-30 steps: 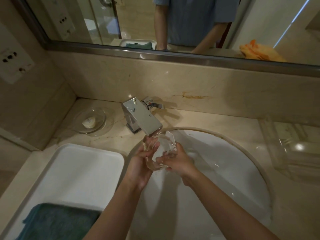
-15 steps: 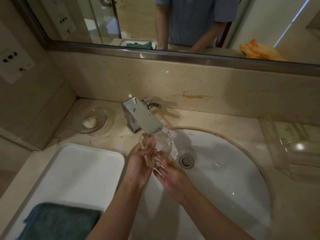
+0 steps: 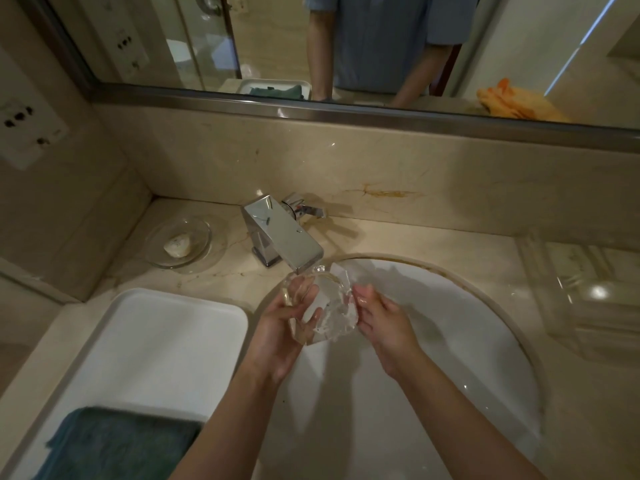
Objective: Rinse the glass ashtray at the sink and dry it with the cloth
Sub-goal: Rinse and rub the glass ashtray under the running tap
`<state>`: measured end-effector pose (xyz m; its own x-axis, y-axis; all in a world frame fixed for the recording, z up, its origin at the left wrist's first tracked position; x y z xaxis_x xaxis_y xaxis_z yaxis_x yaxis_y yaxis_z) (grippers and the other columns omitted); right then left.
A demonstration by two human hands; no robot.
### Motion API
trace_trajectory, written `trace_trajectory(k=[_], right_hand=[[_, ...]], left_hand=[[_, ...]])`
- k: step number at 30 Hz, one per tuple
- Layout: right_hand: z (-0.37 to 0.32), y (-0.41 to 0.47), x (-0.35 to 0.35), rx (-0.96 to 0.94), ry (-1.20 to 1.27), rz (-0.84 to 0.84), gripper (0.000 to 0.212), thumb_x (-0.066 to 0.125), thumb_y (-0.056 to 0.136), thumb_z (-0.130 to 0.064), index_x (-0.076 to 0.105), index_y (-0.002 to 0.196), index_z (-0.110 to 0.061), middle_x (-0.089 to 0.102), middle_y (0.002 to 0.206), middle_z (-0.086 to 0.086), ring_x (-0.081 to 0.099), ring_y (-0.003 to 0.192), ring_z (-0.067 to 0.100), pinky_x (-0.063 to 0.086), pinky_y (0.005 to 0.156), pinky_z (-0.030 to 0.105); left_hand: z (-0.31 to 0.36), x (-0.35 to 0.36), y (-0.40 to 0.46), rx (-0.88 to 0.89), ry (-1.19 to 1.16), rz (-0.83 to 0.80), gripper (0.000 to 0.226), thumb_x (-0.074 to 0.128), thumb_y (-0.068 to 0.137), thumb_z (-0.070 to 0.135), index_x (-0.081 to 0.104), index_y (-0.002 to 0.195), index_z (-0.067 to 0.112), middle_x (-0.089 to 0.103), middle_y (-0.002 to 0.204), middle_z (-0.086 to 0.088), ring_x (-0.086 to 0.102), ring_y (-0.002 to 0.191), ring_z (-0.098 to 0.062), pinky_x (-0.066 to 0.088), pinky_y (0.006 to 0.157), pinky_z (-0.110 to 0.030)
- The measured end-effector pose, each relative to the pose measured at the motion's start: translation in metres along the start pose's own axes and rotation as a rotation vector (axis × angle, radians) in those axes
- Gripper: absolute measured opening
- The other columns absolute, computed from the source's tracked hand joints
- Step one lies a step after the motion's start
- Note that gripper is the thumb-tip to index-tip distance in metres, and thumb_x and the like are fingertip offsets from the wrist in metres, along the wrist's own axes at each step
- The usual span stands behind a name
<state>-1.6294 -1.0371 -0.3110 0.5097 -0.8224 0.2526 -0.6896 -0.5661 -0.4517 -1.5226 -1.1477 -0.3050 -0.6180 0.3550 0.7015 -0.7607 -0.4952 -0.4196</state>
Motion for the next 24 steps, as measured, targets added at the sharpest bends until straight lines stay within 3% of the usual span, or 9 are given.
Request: trace_trajectory(k=[3, 5, 9, 14, 17, 19, 22, 24], right_hand=[[-0.006, 0.002, 0.009, -0.034, -0.264, -0.107, 0.018, 0.060, 0.088, -0.033, 0.067, 0.103, -0.025, 0.069, 0.097, -0.004, 0.065, 0.095, 0.016, 0.048, 0.087, 0.033], [-0.006, 0.005, 0.013, -0.045, -0.301, -0.111, 0.029, 0.064, 0.086, -0.023, 0.062, 0.115, -0.026, 0.069, 0.098, -0.005, 0.067, 0.090, 0.015, 0.050, 0.087, 0.030], [-0.009, 0.006, 0.020, -0.083, -0.226, -0.088, 0.012, 0.060, 0.088, -0.009, 0.064, 0.098, -0.015, 0.066, 0.075, -0.004, 0.065, 0.059, 0.003, 0.051, 0.058, 0.015], [-0.005, 0.004, 0.022, -0.090, -0.225, -0.025, 0.005, 0.060, 0.089, -0.022, 0.062, 0.085, -0.021, 0.063, 0.063, -0.006, 0.056, 0.046, -0.002, 0.046, 0.048, 0.014], [-0.001, 0.003, 0.025, -0.044, -0.245, -0.083, 0.006, 0.058, 0.090, -0.023, 0.064, 0.086, -0.022, 0.062, 0.064, -0.007, 0.055, 0.052, 0.003, 0.045, 0.050, 0.014], [0.001, 0.002, 0.025, -0.017, -0.228, -0.165, 0.010, 0.056, 0.092, -0.017, 0.063, 0.098, -0.020, 0.065, 0.076, -0.002, 0.056, 0.064, 0.010, 0.046, 0.057, 0.018], [0.004, 0.002, 0.026, 0.068, -0.019, -0.300, 0.027, 0.048, 0.095, -0.008, 0.057, 0.116, -0.023, 0.071, 0.104, 0.006, 0.068, 0.090, 0.021, 0.053, 0.070, 0.032], [0.005, 0.004, 0.028, 0.148, 0.136, -0.325, 0.030, 0.048, 0.094, -0.006, 0.055, 0.118, -0.022, 0.068, 0.116, 0.008, 0.069, 0.095, 0.027, 0.056, 0.072, 0.040]], left_hand=[[0.000, 0.003, -0.001, 0.006, 0.093, -0.036, 0.044, 0.055, 0.070, -0.001, 0.066, 0.109, 0.018, 0.069, 0.114, 0.003, 0.060, 0.111, -0.010, 0.045, 0.091, -0.031], [0.000, 0.004, 0.000, 0.017, 0.162, -0.034, 0.040, 0.059, 0.075, 0.004, 0.063, 0.112, 0.018, 0.069, 0.116, 0.004, 0.061, 0.110, -0.008, 0.047, 0.087, -0.028], [0.001, 0.004, 0.001, 0.026, 0.269, 0.044, 0.029, 0.056, 0.087, 0.012, 0.060, 0.115, 0.015, 0.067, 0.115, 0.000, 0.063, 0.107, -0.014, 0.050, 0.089, -0.033], [0.000, 0.011, 0.005, 0.122, 0.487, 0.165, 0.013, 0.061, 0.087, 0.008, 0.067, 0.096, 0.014, 0.075, 0.080, 0.001, 0.072, 0.070, -0.013, 0.056, 0.060, -0.022], [0.000, 0.012, 0.008, 0.155, 0.599, 0.246, 0.009, 0.062, 0.087, 0.014, 0.068, 0.084, 0.020, 0.074, 0.066, 0.003, 0.071, 0.059, -0.014, 0.053, 0.050, -0.020], [-0.001, 0.012, 0.010, 0.173, 0.678, 0.271, 0.009, 0.063, 0.086, 0.018, 0.067, 0.078, 0.020, 0.073, 0.060, 0.002, 0.069, 0.054, -0.012, 0.052, 0.047, -0.019], [-0.001, 0.011, 0.015, 0.201, 0.768, 0.342, 0.009, 0.062, 0.086, 0.022, 0.064, 0.088, 0.013, 0.071, 0.056, 0.002, 0.067, 0.048, -0.010, 0.049, 0.043, -0.019], [-0.001, 0.010, 0.018, 0.261, 0.954, 0.404, 0.018, 0.055, 0.091, 0.023, 0.058, 0.103, 0.009, 0.072, 0.073, -0.001, 0.069, 0.059, -0.017, 0.054, 0.053, -0.026]])
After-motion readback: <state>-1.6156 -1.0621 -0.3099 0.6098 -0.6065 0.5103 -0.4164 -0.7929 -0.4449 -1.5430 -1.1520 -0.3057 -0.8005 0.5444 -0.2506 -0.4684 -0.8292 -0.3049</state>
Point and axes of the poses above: each hand's wrist, its own y-axis towards the middle knuckle, its own x-axis out of the palm, z = x × y, the point moved 2 cm from there along y, towards the middle knuckle
